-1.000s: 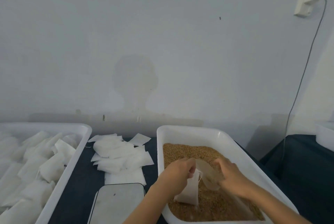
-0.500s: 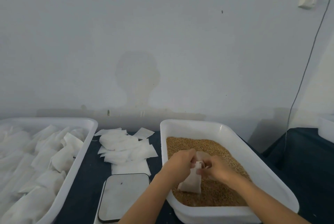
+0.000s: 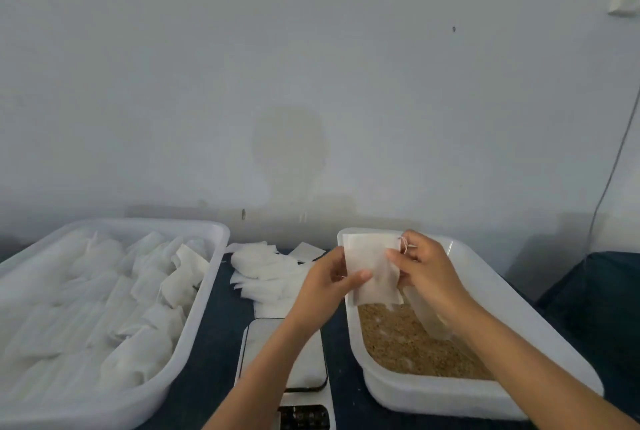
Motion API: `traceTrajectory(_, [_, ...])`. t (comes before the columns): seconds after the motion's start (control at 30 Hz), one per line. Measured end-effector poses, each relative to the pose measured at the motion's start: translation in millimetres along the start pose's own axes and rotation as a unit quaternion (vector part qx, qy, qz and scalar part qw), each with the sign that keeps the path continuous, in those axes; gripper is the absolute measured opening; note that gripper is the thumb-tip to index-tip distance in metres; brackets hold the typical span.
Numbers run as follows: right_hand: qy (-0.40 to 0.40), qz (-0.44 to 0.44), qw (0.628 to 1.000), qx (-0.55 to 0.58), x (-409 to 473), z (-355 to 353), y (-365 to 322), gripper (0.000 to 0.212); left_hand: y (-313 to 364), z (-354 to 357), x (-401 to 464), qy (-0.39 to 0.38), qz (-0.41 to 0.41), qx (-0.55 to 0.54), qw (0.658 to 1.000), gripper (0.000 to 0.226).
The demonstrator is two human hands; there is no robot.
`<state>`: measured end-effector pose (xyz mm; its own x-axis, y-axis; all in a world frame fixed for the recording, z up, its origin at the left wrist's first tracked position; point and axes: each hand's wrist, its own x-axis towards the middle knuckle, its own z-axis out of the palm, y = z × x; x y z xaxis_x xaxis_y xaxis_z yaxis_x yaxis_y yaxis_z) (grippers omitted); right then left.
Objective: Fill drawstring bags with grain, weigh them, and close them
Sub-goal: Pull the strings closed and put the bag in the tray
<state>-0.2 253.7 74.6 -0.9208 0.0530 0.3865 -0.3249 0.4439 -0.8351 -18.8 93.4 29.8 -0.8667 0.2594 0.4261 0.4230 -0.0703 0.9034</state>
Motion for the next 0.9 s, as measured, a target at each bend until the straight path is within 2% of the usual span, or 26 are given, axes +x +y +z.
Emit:
traceTrajectory(0.1, [0.022, -0.018, 1.000, -0.008, -2, 30, -16, 0.023, 12, -24, -14, 0.074, 0.031, 0.013, 0.997, 0.017])
traceTrajectory(0.23, [0.017, 0.004, 1.000, -0.010, -13, 79, -14, 0.027, 6, -57, -34, 0.126, 0.013, 0.128, 0.984, 0.011])
traceTrajectory(0.4, [0.029, 0.008, 0.997, -0.070, -27, 127, 9, 0.036, -28, -85, -56, 0.133, -0.070, 0.211, 0.966, 0.019])
traceTrajectory(0.53, [0.028, 0.024, 0.995, -0.097, -32, 150, 31, 0.022, -52, -93, -61, 0.144, -0.104, 0.241, 0.954, 0.032])
traceTrajectory(0.73, [0.078, 0.020, 0.995, -0.060, -41, 164, 54, 0.024, -72, -89, -63, 0.150, -0.091, 0.280, 0.944, 0.024])
traceTrajectory(0.9, [0.016, -0.009, 1.000, -0.008, -42, 157, 67, 0.005, -82, -92, -65, 0.154, -0.083, 0.297, 0.939, 0.009])
